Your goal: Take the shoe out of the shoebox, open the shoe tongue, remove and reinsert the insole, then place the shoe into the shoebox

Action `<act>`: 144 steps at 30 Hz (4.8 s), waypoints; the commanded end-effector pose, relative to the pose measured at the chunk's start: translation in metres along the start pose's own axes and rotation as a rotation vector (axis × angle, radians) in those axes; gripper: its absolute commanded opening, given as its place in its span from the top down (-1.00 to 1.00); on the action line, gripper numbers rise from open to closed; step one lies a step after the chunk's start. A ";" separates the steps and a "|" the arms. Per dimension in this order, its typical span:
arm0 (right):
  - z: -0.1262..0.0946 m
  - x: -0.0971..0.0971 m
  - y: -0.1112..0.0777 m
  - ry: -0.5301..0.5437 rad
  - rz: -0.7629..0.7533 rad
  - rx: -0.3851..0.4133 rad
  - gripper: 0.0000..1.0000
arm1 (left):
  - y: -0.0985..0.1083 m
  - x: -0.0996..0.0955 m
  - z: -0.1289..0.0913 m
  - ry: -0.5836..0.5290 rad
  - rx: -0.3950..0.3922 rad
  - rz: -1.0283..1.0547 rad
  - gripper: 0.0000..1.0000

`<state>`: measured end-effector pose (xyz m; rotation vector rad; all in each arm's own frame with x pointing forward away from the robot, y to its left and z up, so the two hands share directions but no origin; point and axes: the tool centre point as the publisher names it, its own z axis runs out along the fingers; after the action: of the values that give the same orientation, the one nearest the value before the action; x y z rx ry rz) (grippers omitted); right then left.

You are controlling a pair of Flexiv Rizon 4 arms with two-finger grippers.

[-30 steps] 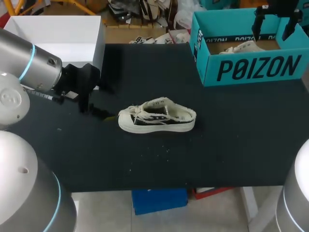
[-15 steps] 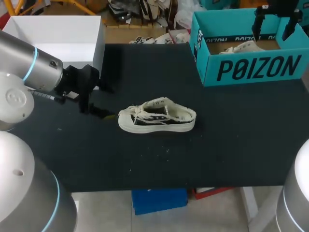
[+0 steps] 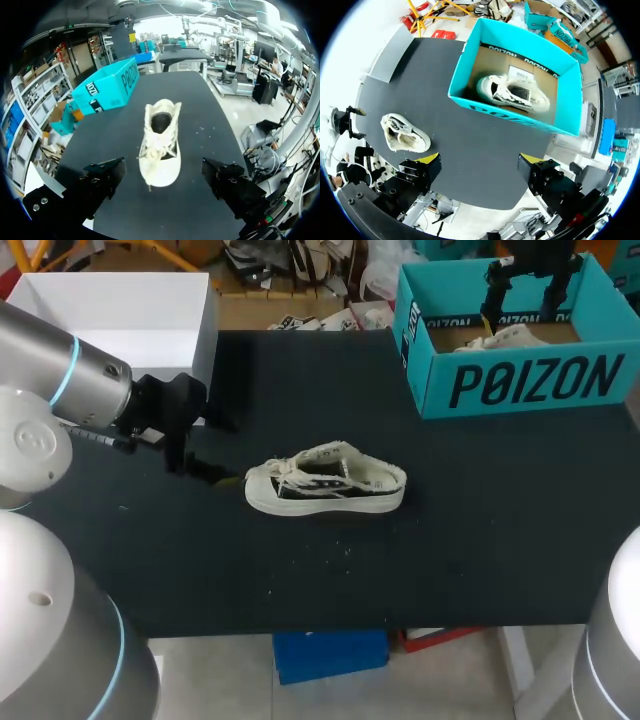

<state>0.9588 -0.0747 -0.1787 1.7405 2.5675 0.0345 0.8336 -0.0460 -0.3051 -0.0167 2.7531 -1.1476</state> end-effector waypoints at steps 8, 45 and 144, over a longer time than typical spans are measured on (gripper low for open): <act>-0.020 0.048 -0.039 0.121 -1.217 -0.277 -1.00 | 0.001 0.001 0.001 -0.005 0.002 0.002 -1.00; 0.025 0.151 -0.039 0.185 -1.413 -0.466 -1.00 | 0.001 0.001 0.001 -0.005 0.002 0.002 -1.00; 0.252 0.228 -0.029 0.554 -0.943 -0.802 -1.00 | 0.001 0.001 0.001 -0.005 0.002 0.002 -1.00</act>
<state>0.8541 0.1221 -0.4309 0.2111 2.7648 1.3923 0.8337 -0.0460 -0.3047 -0.0167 2.7549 -1.1461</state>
